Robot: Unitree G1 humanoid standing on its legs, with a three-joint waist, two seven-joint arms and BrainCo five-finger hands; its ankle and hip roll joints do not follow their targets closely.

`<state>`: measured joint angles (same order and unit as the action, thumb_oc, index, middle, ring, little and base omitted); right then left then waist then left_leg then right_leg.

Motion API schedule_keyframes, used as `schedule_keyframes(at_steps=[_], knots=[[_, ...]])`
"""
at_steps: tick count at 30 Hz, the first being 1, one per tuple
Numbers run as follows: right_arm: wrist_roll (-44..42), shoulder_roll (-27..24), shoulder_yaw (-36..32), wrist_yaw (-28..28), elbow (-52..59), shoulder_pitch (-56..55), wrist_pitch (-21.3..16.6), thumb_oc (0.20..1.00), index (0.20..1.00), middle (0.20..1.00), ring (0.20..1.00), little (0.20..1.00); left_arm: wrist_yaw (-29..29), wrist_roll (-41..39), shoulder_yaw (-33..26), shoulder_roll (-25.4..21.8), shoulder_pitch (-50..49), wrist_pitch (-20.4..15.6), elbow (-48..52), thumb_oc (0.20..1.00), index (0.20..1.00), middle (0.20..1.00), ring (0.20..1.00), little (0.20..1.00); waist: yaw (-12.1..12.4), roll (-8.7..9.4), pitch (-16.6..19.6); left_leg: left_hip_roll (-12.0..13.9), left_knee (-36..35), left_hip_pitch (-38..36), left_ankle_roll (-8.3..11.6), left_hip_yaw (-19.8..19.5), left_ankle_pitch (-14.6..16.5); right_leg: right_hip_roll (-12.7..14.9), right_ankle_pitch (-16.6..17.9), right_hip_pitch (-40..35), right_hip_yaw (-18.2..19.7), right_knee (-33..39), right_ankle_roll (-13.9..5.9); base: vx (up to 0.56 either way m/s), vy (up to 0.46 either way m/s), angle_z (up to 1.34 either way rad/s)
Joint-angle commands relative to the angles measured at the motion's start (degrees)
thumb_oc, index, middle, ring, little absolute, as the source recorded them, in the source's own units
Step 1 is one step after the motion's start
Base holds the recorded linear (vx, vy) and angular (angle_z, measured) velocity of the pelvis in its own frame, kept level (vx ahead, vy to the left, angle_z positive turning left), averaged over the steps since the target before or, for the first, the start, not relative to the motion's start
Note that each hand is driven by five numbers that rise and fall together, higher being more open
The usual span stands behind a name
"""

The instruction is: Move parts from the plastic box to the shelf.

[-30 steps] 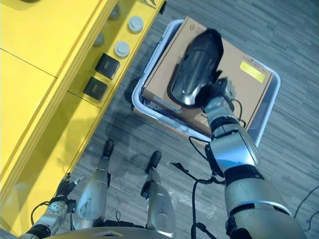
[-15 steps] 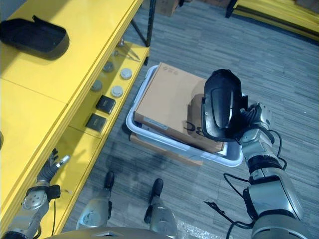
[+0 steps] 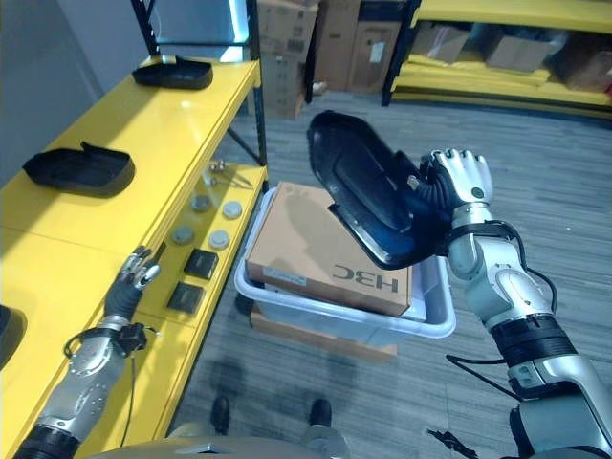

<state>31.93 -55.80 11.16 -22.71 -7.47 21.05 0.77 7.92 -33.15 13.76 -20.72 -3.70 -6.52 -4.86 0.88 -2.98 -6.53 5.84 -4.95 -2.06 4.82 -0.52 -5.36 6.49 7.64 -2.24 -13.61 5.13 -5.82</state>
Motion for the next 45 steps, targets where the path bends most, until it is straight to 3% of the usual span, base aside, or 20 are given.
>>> schedule_keyframes(at_steps=[1, 11, 29, 30, 31, 32, 33, 45], knots=[[1.44, -0.67, -3.60, -3.62, 5.30, 3.50, -2.74, 0.200, 0.200, 0.200, 0.200, 0.200, -2.30, -5.87, 3.23, -2.14, 3.30, 0.07, 1.65, 1.000, 1.000, 1.000, 1.000, 1.000, 0.61, 3.49, 2.04, 0.60, -0.05, -0.53, -0.24, -1.05, 6.17, 1.18, -10.39, -3.93, -2.75, -1.20, -3.07, 0.02, -0.017, 0.04], [1.34, 5.61, 2.51, -2.69, 16.66, 5.69, -5.24, 0.200, 0.200, 0.200, 0.200, 0.200, -0.15, -13.93, 8.73, 1.12, 9.83, 0.93, 3.66, 1.000, 1.000, 1.000, 1.000, 1.000, 0.22, 3.59, 3.99, 0.42, -0.05, -2.59, -0.55, -0.87, 6.90, 1.15, -10.42, -5.73, -1.99, -0.97, -2.84, 0.01, -0.003, 0.01], [1.60, 8.66, 18.24, 1.66, 17.87, 14.35, -8.12, 0.200, 0.200, 0.200, 0.200, 0.200, 2.66, -15.55, 11.10, 1.42, 16.44, -2.00, 6.34, 1.000, 1.000, 1.000, 1.000, 1.000, 1.50, 4.62, 3.64, 0.19, -0.05, -2.83, -0.68, -1.61, 7.11, 1.50, -10.27, -6.01, -2.40, -1.13, -2.98, 0.00, 0.000, 0.00], [1.16, 9.14, 18.61, 1.78, 18.22, 14.53, -8.44, 0.200, 0.200, 0.200, 0.200, 0.200, 2.80, -14.74, 11.03, 1.14, 16.74, -2.01, 6.27, 0.840, 0.840, 0.840, 0.840, 0.840, 1.60, 4.69, 3.65, 0.20, -0.05, -2.84, -0.67, -1.61, 7.09, 1.52, -10.26, -6.01, -2.38, -1.15, -2.99, 0.00, -0.004, 0.05], [0.87, 9.29, 18.83, 1.86, 18.31, 14.66, -8.64, 0.200, 0.200, 0.200, 0.200, 0.200, 2.92, -14.25, 10.99, 0.95, 16.88, -2.06, 6.24, 0.539, 0.539, 0.539, 0.539, 0.539, 1.63, 4.74, 3.63, 0.22, -0.05, -2.85, -0.66, -1.64, 7.09, 1.53, -10.26, -6.02, -2.41, -1.18, -3.00, 0.00, -0.008, 0.04], [0.50, 9.56, 19.28, 1.99, 18.64, 14.92, -8.98, 0.200, 0.200, 0.200, 0.200, 0.200, 2.97, -13.62, 11.00, 0.69, 17.16, -2.09, 6.11, 0.335, 0.335, 0.335, 0.335, 0.335, 1.74, 4.80, 3.65, 0.26, -0.05, -2.87, -0.64, -1.64, 7.09, 1.55, -10.23, -6.03, -2.39, -1.18, -3.02, 0.00, 0.000, 0.00], [0.11, 9.85, 19.95, 2.22, 18.96, 15.23, -9.17, 0.200, 0.200, 0.200, 0.200, 0.200, 2.87, -13.31, 11.11, 0.46, 17.38, -2.13, 6.16, 0.200, 0.200, 0.200, 0.200, 0.200, 1.79, 4.84, 3.65, 0.26, -0.05, -2.91, -0.64, -1.68, 7.07, 1.55, -10.18, -6.05, -2.32, -1.17, -3.03, 0.00, 0.000, 0.00], [-8.98, 16.27, 25.65, 8.23, 23.68, 13.34, -13.41, 0.200, 0.200, 0.200, 0.200, 0.200, 1.77, -7.32, 11.69, -2.13, 18.70, -2.62, 7.16, 0.200, 0.200, 0.200, 0.200, 0.200, 2.06, 4.79, 3.34, 0.37, -0.05, -3.39, -0.70, -1.49, 7.09, 1.73, -10.11, -6.28, -2.02, -1.01, -2.98, 0.00, 0.000, 0.00]])
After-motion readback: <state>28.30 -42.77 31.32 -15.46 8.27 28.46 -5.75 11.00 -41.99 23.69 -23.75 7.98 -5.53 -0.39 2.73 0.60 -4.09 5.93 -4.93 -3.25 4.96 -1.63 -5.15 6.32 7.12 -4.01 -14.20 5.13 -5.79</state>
